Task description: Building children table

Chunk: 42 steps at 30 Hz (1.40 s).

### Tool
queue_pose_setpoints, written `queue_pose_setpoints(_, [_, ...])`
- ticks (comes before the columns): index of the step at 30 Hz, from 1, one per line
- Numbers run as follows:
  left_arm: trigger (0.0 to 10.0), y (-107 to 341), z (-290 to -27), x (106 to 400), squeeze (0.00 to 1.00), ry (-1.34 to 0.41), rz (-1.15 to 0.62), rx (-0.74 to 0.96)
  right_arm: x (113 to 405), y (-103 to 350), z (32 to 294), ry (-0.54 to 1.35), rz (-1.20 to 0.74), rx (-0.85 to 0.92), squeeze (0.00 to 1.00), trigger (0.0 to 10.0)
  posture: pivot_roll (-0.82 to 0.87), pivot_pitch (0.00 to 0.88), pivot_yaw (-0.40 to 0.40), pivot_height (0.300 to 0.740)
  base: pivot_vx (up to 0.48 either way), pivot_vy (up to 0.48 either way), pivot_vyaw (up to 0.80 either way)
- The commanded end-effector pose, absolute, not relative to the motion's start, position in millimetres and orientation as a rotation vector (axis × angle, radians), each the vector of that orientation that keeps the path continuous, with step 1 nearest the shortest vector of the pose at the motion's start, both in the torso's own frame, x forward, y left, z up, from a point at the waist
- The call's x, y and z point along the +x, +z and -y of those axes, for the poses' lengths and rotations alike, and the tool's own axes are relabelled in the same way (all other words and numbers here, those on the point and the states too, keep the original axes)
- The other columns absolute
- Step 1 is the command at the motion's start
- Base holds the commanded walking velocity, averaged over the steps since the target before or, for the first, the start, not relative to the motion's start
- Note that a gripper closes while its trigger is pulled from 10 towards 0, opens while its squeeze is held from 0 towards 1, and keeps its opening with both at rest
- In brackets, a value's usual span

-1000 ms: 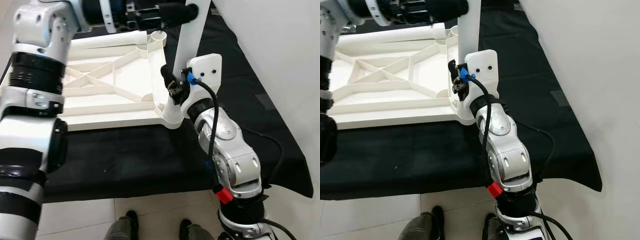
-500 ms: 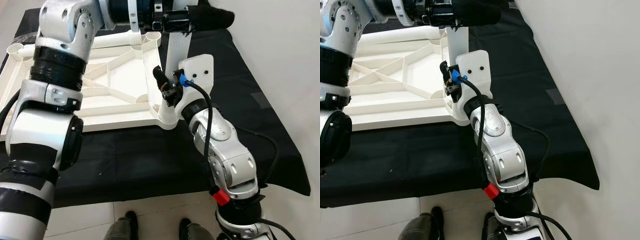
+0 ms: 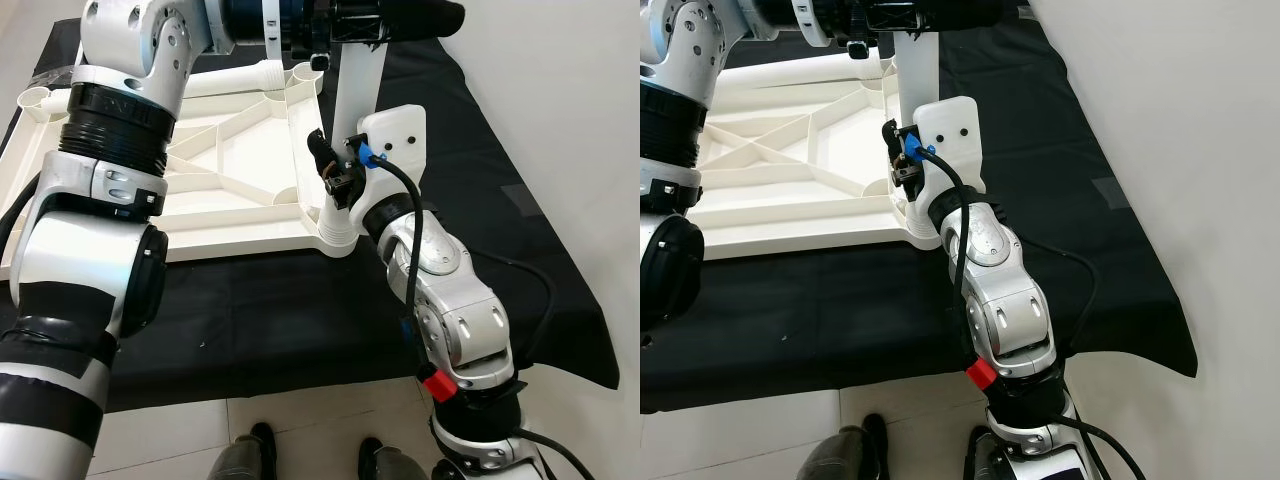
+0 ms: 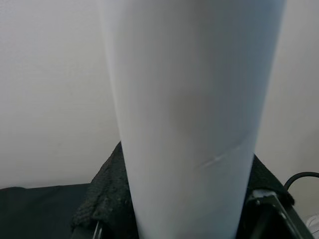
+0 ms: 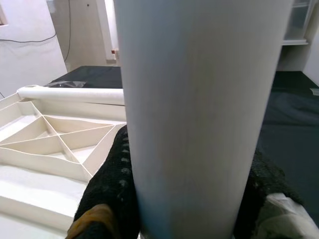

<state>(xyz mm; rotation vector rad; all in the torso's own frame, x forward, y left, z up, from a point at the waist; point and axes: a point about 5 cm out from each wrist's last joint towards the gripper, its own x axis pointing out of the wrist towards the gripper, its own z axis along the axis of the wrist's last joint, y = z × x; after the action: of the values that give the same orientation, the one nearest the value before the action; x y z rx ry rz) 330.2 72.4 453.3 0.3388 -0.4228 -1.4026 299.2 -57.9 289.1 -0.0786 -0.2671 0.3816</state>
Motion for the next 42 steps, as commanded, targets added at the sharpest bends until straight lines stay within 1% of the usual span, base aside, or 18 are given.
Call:
queue_pose_setpoints(1, [0.0, 463, -88, 332, 0.0, -1.281, 0.44, 0.363, 302, 265, 51, 0.432, 0.152, -0.099, 0.0, 10.0, 0.01, 0.264, 0.029, 0.74, 0.0, 0.0, 0.0])
queue_pose_setpoints(2, [0.0, 463, -89, 332, 0.0, -1.28, 0.439, 0.359, 302, 265, 52, 0.433, 0.157, -0.104, 0.0, 10.0, 0.01, 0.264, 0.029, 0.74, 0.0, 0.0, 0.0])
queue_pose_setpoints(3, [0.0, 463, -89, 332, 0.0, -1.278, 0.439, 0.357, 302, 267, 52, 0.444, 0.168, -0.107, 1.0, 10.0, 0.01, 0.263, 0.027, 0.74, 0.0, 0.0, 0.0])
queue_pose_setpoints(10, [0.0, 462, -89, 332, 0.0, -1.278, 0.435, 0.355, 303, 278, 55, 0.551, 0.248, -0.121, 1.0, 10.0, 0.01, 0.264, 0.022, 0.74, 0.0, 0.0, 0.0])
queue_pose_setpoints(17, [0.0, 461, -89, 332, 0.0, -1.28, 0.434, 0.355, 303, 281, 56, 0.592, 0.268, -0.137, 1.0, 10.0, 0.01, 0.267, 0.02, 0.74, 0.0, 0.0, 0.0])
queue_pose_setpoints(18, [0.0, 462, -88, 331, 0.0, -1.284, 0.434, 0.352, 307, 286, 60, 0.649, 0.292, -0.183, 0.6, 10.0, 0.01, 0.269, 0.015, 0.74, 0.0, 0.0, 0.0])
queue_pose_setpoints(19, [0.0, 462, -88, 331, 0.0, -1.284, 0.434, 0.352, 307, 286, 60, 0.649, 0.292, -0.183, 0.6, 10.0, 0.01, 0.269, 0.015, 0.74, 0.0, 0.0, 0.0])
queue_pose_setpoints(20, [0.0, 462, -87, 330, 0.0, -1.288, 0.433, 0.349, 312, 290, 65, 0.703, 0.312, -0.236, 0.0, 10.0, 0.02, 0.272, 0.011, 0.74, 0.0, 0.0, 0.0])
queue_pose_setpoints(22, [0.0, 461, -86, 328, 0.0, -1.296, 0.43, 0.344, 320, 298, 70, 0.803, 0.344, -0.316, 0.0, 10.0, 0.03, 0.279, 0.007, 0.74, 0.0, 0.0, 0.0])
queue_pose_setpoints(23, [0.0, 461, -86, 328, 0.0, -1.296, 0.43, 0.344, 320, 298, 70, 0.803, 0.344, -0.316, 0.0, 10.0, 0.03, 0.279, 0.007, 0.74, 0.0, 0.0, 0.0])
queue_pose_setpoints(24, [0.0, 461, -86, 328, 0.0, -1.299, 0.429, 0.343, 322, 301, 71, 0.873, 0.353, -0.325, 0.0, 10.0, 0.03, 0.279, 0.006, 0.74, 0.0, 0.0, 0.0])
queue_pose_setpoints(28, [0.0, 461, -86, 327, 0.0, -1.301, 0.427, 0.341, 324, 305, 73, 0.992, 0.365, -0.323, 0.0, 10.0, 0.04, 0.285, 0.004, 0.74, 0.0, 0.0, 0.0])
queue_pose_setpoints(30, [0.0, 461, -86, 327, 0.0, -1.301, 0.427, 0.341, 324, 305, 73, 0.992, 0.365, -0.323, 0.0, 10.0, 0.04, 0.285, 0.004, 0.74, 0.0, 0.0, 0.0])
queue_pose_setpoints(31, [0.0, 461, -86, 326, 0.0, -1.302, 0.427, 0.34, 326, 307, 75, 1.055, 0.362, -0.315, 0.0, 10.0, 0.04, 0.29, 0.002, 0.74, 0.0, 0.0, 0.0])
queue_pose_setpoints(32, [0.0, 461, -86, 326, 0.0, -1.302, 0.427, 0.34, 326, 307, 75, 1.055, 0.362, -0.315, 0.0, 10.0, 0.04, 0.29, 0.002, 0.74, 0.0, 0.0, 0.0])
queue_pose_setpoints(33, [0.0, 462, -87, 326, 0.0, -1.302, 0.427, 0.339, 328, 309, 78, 1.118, 0.353, -0.311, 0.0, 3.9, 0.05, 0.296, -0.002, 0.74, 0.0, 0.0, 0.0])
queue_pose_setpoints(34, [0.0, 462, -87, 325, 0.0, -1.303, 0.427, 0.339, 330, 310, 80, 1.166, 0.344, -0.31, 0.0, 0.0, 0.05, 0.298, -0.003, 0.74, 0.0, 0.0, 0.0])
queue_pose_setpoints(42, [0.0, 462, -90, 323, 0.0, -1.298, 0.424, 0.335, 334, 309, 87, 1.277, 0.322, -0.341, 0.0, 0.0, 0.06, 0.309, -0.006, 0.74, 0.0, 0.0, 0.0])
